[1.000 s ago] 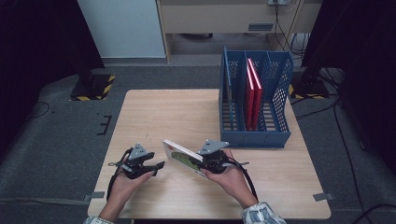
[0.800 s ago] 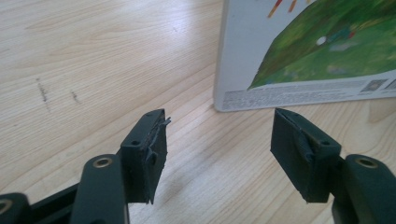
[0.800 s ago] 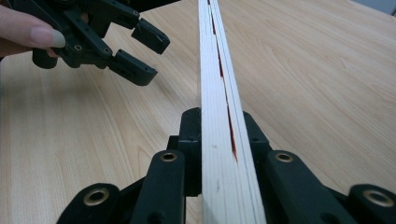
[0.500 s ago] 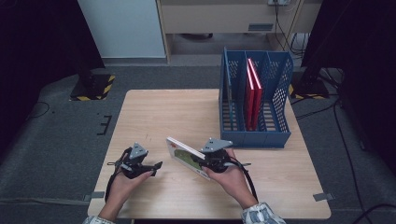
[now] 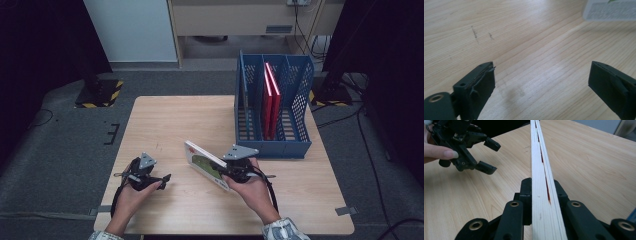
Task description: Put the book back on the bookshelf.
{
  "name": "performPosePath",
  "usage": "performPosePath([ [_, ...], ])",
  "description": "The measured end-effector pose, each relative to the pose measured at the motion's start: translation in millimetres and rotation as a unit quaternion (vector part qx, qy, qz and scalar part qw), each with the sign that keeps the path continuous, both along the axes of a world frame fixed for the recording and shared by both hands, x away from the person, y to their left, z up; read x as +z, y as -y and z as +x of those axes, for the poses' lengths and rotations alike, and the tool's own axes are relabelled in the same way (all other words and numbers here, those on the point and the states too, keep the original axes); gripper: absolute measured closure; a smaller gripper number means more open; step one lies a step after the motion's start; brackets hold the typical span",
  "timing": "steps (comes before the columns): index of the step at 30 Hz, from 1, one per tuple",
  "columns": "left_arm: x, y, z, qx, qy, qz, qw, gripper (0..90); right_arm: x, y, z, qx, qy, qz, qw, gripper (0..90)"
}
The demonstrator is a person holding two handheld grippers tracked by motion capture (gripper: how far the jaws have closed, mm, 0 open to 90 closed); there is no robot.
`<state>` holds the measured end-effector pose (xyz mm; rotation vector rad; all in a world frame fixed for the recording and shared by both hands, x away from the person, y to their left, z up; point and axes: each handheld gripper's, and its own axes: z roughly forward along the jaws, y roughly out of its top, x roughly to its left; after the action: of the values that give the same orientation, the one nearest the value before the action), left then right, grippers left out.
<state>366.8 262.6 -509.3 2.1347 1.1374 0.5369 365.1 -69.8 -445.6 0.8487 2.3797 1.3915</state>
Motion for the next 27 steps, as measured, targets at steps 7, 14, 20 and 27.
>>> performPosePath([
  [7, -3.5, -8.9, 4.2, 0.021, -0.003, 0.003, 0.9998, 4.7, 5.8, 9.5, -2.3, -0.009, 0.002, 0.001, 1.0000, 76.0],
  [14, -6.2, -12.4, 6.1, 0.030, -0.010, 0.014, 0.9994, 4.9, 13.7, 19.2, -7.9, -0.017, 0.008, 0.003, 0.9998, 76.1],
  [20, -8.1, -15.7, 7.6, 0.036, -0.013, 0.019, 0.9991, 5.0, 19.7, 30.4, -13.2, -0.024, 0.009, 0.008, 0.9996, 76.0],
  [27, -9.9, -15.7, 8.5, 0.033, -0.023, 0.011, 0.9991, 5.4, 21.7, 45.4, -18.5, -0.032, 0.011, 0.013, 0.9994, 76.0],
])
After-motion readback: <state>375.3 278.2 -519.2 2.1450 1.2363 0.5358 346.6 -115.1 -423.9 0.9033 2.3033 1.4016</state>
